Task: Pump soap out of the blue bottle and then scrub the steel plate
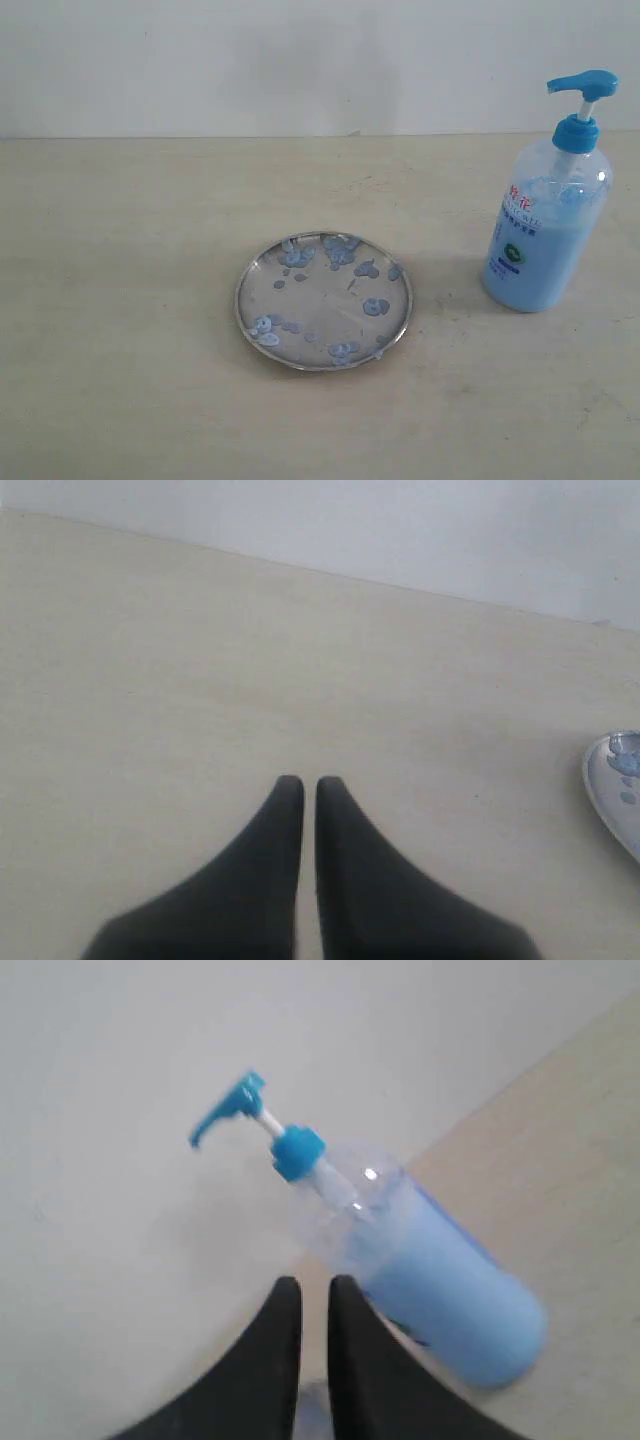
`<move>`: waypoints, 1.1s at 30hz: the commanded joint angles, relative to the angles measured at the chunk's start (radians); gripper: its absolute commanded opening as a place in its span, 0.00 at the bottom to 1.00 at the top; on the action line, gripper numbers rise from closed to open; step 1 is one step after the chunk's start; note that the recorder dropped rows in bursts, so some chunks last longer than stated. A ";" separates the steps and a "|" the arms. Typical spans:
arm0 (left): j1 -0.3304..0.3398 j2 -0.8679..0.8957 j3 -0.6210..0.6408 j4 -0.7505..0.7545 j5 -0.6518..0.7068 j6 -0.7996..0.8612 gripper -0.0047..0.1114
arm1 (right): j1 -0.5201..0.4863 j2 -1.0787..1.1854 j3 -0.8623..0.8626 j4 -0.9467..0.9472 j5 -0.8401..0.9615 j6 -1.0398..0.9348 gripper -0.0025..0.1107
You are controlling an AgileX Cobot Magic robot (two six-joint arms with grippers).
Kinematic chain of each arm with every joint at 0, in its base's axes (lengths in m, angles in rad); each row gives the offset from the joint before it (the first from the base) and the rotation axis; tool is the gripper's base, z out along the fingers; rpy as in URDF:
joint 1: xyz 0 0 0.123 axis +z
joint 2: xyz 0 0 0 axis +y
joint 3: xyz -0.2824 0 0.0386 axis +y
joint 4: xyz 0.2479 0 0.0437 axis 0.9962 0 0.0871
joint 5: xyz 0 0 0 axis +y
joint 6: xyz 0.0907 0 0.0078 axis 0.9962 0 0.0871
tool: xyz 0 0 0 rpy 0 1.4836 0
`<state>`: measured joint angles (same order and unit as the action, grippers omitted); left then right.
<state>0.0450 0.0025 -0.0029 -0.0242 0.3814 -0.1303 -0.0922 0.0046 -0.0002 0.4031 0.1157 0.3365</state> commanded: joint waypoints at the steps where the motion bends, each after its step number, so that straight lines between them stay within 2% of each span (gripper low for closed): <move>1: -0.007 -0.003 0.003 -0.001 -0.014 0.004 0.08 | -0.007 -0.005 0.000 0.142 -0.174 0.232 0.02; 5: -0.007 -0.003 0.003 -0.001 -0.014 0.004 0.08 | -0.007 -0.005 0.000 0.133 -0.223 0.154 0.02; 8: -0.007 -0.003 0.003 -0.001 -0.014 0.004 0.08 | 0.006 -0.005 0.000 0.080 -0.057 -0.029 0.04; 10: -0.007 -0.003 0.003 -0.001 -0.014 0.004 0.08 | 0.021 0.040 0.000 0.080 0.021 -0.181 0.09; 12: -0.007 -0.003 0.003 -0.001 -0.014 0.004 0.08 | 0.035 0.118 0.000 0.112 -0.031 -0.244 0.18; 14: -0.007 -0.003 0.003 -0.001 -0.014 0.004 0.08 | 0.068 0.281 0.000 0.111 -0.185 -0.336 0.47; 16: -0.007 -0.003 0.003 -0.001 -0.014 0.004 0.08 | 0.104 0.437 0.000 0.082 -0.291 -0.378 0.61; 19: -0.007 -0.003 0.003 -0.001 -0.014 0.004 0.08 | 0.176 0.616 -0.036 -0.002 -0.321 -0.336 0.62; 20: -0.007 -0.003 0.003 -0.001 -0.014 0.004 0.08 | 0.229 0.694 -0.079 -0.092 -0.377 -0.336 0.62; 24: -0.007 -0.003 0.003 -0.001 -0.014 0.004 0.08 | 0.305 0.894 -0.177 -0.339 -0.582 -0.576 0.62; 26: -0.007 -0.003 0.003 -0.001 -0.014 0.004 0.08 | 0.313 0.991 -0.227 -0.345 -0.651 -0.733 0.62; 28: -0.007 -0.003 0.003 -0.001 -0.014 0.004 0.08 | 0.313 1.053 -0.262 -0.327 -0.700 -0.804 0.62; 33: -0.007 -0.003 0.003 -0.001 -0.019 0.004 0.08 | 0.313 1.104 -0.290 -0.308 -0.739 -0.779 0.62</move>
<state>0.0450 0.0025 -0.0029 -0.0242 0.3814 -0.1303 0.2200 1.1025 -0.2822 0.0895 -0.6011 -0.4446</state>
